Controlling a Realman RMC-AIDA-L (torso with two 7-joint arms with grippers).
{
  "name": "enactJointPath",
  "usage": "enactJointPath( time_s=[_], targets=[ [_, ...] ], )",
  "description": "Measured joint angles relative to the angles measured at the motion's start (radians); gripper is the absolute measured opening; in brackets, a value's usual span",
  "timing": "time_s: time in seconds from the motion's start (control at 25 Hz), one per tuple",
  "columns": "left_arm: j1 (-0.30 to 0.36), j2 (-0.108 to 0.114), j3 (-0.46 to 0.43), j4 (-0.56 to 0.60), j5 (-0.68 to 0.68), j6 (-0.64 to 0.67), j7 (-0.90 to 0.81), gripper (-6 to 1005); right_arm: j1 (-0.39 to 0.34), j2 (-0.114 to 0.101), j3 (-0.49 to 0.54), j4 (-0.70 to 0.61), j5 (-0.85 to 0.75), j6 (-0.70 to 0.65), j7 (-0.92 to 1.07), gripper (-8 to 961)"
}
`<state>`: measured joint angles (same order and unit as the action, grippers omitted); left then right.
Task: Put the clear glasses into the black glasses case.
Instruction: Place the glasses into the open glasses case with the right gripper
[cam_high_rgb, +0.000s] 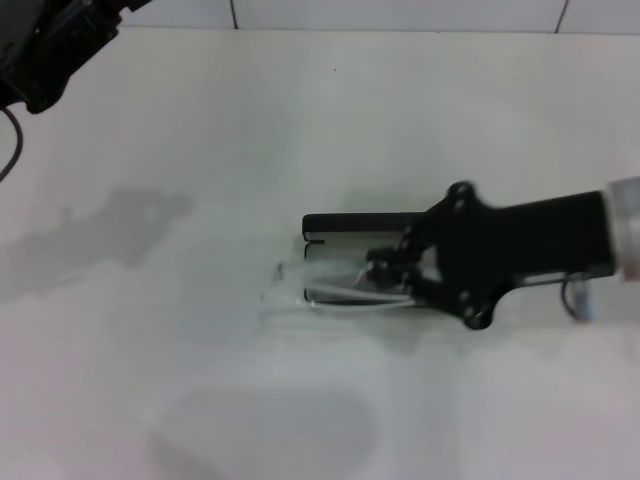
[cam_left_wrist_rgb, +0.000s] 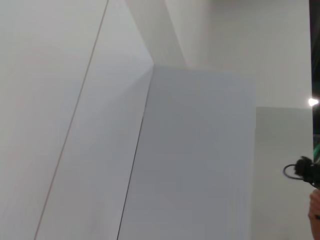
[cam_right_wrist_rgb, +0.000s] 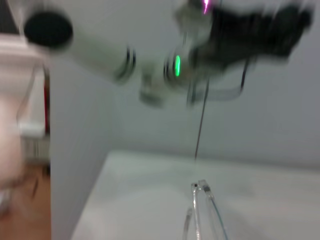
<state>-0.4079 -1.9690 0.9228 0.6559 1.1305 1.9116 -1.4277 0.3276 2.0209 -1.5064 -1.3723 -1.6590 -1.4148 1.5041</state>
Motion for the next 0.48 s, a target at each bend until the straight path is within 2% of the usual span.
enactJointPath(
  time_s=[0.24,0.48],
  targets=[
    [0.01,0.0,-0.002,0.001,-0.004,-0.001,0.001,101,-0.002,0.001,-0.241,-0.215,-0.351,0.193,0.254,73],
    [0.019,-0.003,-0.004,0.001,-0.005,-0.001,0.005,103,0.002,0.004,-0.407,-0.333,-0.675,0.27,0.497,73]
  ],
)
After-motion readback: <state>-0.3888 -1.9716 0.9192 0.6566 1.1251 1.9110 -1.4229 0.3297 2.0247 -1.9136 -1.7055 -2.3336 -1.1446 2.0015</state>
